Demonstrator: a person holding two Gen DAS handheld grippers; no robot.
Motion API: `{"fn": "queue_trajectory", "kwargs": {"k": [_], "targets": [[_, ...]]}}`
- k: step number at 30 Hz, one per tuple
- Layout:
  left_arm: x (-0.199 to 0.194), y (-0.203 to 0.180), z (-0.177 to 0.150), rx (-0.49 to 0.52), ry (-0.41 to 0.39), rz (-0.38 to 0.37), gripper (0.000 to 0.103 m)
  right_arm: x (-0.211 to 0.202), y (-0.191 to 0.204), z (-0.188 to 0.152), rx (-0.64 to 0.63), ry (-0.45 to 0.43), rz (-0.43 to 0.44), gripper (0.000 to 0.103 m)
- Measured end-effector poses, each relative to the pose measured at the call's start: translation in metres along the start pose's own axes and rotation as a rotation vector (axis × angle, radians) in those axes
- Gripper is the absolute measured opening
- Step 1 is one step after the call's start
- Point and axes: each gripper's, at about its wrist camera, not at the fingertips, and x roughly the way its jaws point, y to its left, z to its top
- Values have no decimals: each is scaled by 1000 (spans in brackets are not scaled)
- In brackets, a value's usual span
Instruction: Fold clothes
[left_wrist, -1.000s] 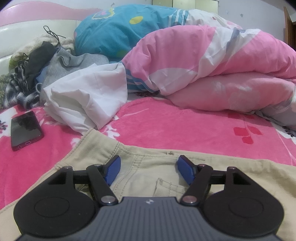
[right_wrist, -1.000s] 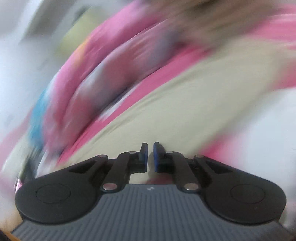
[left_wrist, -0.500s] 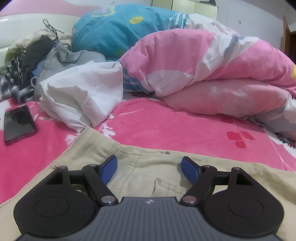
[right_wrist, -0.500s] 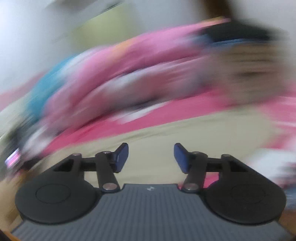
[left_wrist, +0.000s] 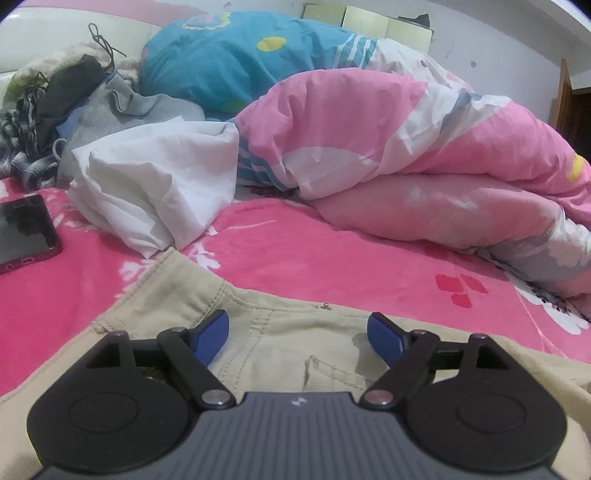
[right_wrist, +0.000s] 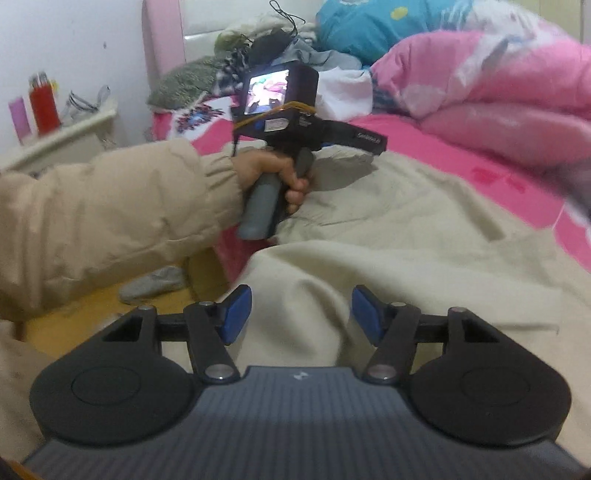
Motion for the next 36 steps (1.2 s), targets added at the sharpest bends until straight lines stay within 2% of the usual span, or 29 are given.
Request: {"fn": "queue_trajectory", "kwargs": {"k": [5,7,8,9,11,12,14,18,23,28,31,32,33,35,36], "targets": [[0,2,-1,-9,-4,-10,84,30,-5,-12,-33,76,15,60],[0,1,-1,-8,-3,-9,84,34,-7,-15,-3,70,27,55],[0,1,-1,-7,-3,-8,84,31,-9,-15,13,61,27,43],[0,1,-1,-6,-2,-7,84,27,-12,-16,28,48,20,23],[0,1,0,-4,-1,-5,84,22,-22,-17,89,21,30,8],[0,0,0,-2,0,-4,84,21,-28,-18,123,4,40,5],[0,0,0,-1,1,-2,84,17,-40,-20,192,-32,59,4],[1,-1,0,5,4,2,84,-20,-71,-20,308,-180,36,4],[1,-2,0,12,7,8,84,-107,-155,-42,547,-432,-60,4],[1,-3,0,14,7,10,84,-191,-229,-115,778,-656,-183,5],[1,-3,0,15,8,12,84,-213,-258,-178,926,-656,-295,11],[2,-4,0,16,8,13,84,-220,-268,-199,982,-652,-339,18],[2,-4,0,17,9,13,84,-224,-275,-223,1069,-637,-407,31],[2,-4,0,19,9,14,84,-238,-282,-266,1246,-646,-532,34],[2,-4,0,19,10,14,84,-246,-281,-282,1311,-684,-570,34]]}}
